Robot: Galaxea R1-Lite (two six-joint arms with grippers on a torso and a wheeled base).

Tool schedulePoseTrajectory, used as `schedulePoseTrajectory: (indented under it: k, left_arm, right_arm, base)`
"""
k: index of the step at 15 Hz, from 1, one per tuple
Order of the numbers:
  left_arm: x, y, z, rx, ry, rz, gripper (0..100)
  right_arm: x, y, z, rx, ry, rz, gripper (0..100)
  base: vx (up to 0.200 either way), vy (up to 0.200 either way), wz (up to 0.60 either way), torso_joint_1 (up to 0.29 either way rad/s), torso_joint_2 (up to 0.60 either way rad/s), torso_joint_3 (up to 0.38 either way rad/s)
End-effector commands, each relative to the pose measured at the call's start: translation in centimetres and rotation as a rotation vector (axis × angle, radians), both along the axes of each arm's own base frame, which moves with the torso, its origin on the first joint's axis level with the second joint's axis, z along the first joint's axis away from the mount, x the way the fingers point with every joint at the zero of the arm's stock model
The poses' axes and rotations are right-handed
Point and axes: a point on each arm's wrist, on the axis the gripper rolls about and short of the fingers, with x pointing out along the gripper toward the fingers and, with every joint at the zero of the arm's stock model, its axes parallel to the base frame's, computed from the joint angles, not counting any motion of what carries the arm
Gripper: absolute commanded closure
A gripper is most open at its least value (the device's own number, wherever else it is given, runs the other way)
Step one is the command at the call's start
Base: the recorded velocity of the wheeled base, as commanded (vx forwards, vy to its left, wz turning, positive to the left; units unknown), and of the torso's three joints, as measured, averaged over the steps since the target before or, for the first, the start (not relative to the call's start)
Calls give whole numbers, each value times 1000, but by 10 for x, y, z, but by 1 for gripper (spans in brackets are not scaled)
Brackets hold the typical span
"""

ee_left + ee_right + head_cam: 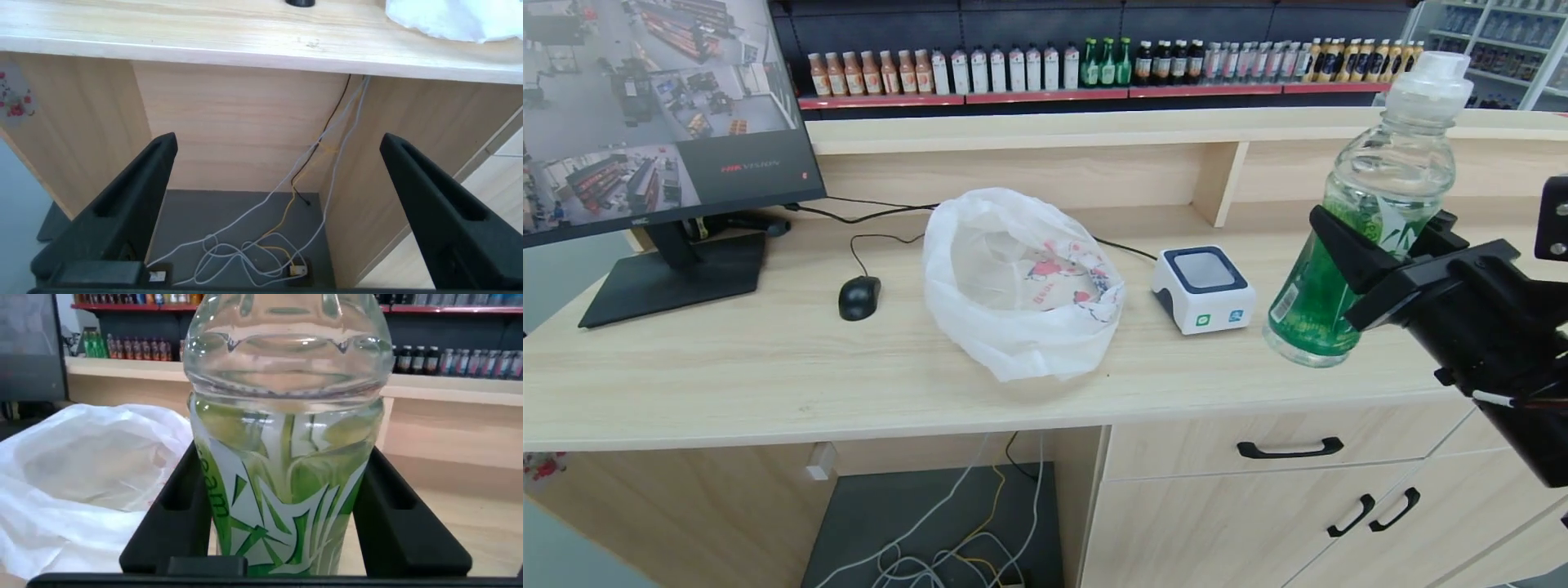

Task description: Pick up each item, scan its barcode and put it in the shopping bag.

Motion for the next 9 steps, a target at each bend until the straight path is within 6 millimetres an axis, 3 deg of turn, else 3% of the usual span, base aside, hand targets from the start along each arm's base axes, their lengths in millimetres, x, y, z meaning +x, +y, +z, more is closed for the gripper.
schedulePoseTrajectory:
  k: [1, 9]
  left_arm:
    - [0, 0, 0, 0, 0, 1, 0]
    - [0, 0, 0, 0, 0, 1, 0]
  right_arm:
    - [3, 2, 3, -18, -21, -10, 100]
    - [49, 20, 0, -165, -75, -54, 100]
  base:
    - [0, 0, 0, 0, 0, 0]
    - [0, 0, 0, 0, 0, 0]
